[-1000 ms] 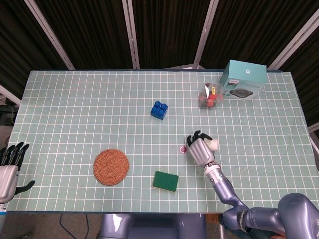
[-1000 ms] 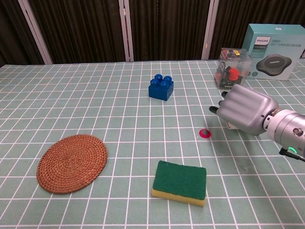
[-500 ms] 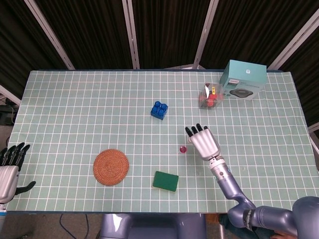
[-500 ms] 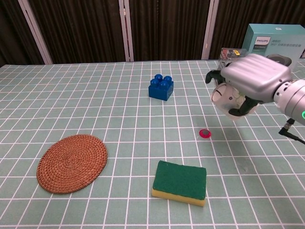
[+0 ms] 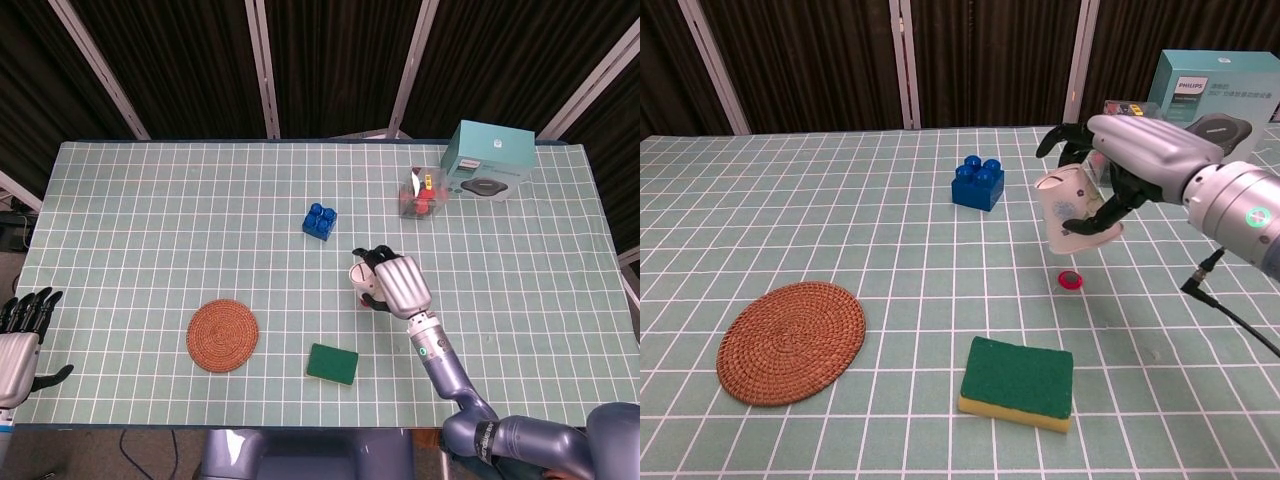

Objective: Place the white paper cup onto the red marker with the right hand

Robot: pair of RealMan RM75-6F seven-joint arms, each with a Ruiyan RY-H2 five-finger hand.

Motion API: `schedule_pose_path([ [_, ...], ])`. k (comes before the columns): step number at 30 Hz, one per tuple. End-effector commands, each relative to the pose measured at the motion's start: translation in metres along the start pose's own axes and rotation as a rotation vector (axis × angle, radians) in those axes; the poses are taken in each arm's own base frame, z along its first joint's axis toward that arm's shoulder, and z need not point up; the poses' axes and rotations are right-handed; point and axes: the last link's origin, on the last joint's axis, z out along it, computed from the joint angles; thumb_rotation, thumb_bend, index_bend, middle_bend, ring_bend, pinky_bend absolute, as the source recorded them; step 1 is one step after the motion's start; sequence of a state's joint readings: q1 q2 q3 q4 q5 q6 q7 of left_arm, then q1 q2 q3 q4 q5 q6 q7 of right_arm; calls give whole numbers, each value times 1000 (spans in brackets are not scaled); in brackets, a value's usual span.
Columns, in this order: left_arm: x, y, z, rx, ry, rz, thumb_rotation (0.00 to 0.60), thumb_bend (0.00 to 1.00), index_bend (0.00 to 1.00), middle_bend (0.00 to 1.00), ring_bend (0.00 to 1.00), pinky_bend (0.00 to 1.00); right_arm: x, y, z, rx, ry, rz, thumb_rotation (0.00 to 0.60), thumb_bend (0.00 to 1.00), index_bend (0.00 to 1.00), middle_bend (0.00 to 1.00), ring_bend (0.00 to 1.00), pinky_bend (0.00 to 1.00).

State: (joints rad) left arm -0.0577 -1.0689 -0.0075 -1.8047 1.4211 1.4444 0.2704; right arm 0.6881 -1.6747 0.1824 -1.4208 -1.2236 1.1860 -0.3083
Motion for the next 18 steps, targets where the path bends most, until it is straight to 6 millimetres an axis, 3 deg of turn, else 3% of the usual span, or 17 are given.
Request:
schedule_pose_path([
  [1,0,0,0,0,-1,2,600,0,0,0,0,0,-7,-5,6,-6,-10,5,600,201,232,410,235,568],
  [10,0,-1,1,4,-1,4,600,0,0,0,0,0,-26,-13,16,-28,-21,-30,600,201,232,411,226,561],
  [18,0,-1,1,3,-4,1,600,0,0,0,0,0,-33,-7,12,-44,-45,-36,600,201,232,410,215,548],
])
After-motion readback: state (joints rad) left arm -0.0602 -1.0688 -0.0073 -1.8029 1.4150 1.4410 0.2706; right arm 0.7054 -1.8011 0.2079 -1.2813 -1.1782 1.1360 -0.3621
